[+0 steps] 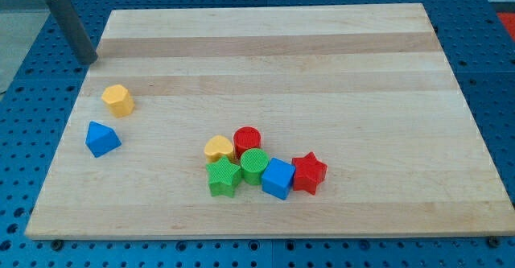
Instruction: Push the yellow hexagon into the red circle
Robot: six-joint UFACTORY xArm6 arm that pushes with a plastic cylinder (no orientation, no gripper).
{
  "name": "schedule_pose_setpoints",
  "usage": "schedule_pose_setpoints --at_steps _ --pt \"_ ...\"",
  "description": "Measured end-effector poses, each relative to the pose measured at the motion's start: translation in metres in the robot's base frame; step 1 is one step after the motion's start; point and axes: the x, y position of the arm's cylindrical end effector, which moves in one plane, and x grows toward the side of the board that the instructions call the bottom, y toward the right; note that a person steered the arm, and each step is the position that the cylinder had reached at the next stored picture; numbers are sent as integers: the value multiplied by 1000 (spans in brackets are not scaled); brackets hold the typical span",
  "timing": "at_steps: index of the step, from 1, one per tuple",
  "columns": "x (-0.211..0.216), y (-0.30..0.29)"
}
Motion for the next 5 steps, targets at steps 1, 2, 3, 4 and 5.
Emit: schedule_pose_setpoints --at_steps 1,2,3,4,5 --pt "2 1" --pt "3 0" --pt "4 0" --pt "56 26" --pt "95 39"
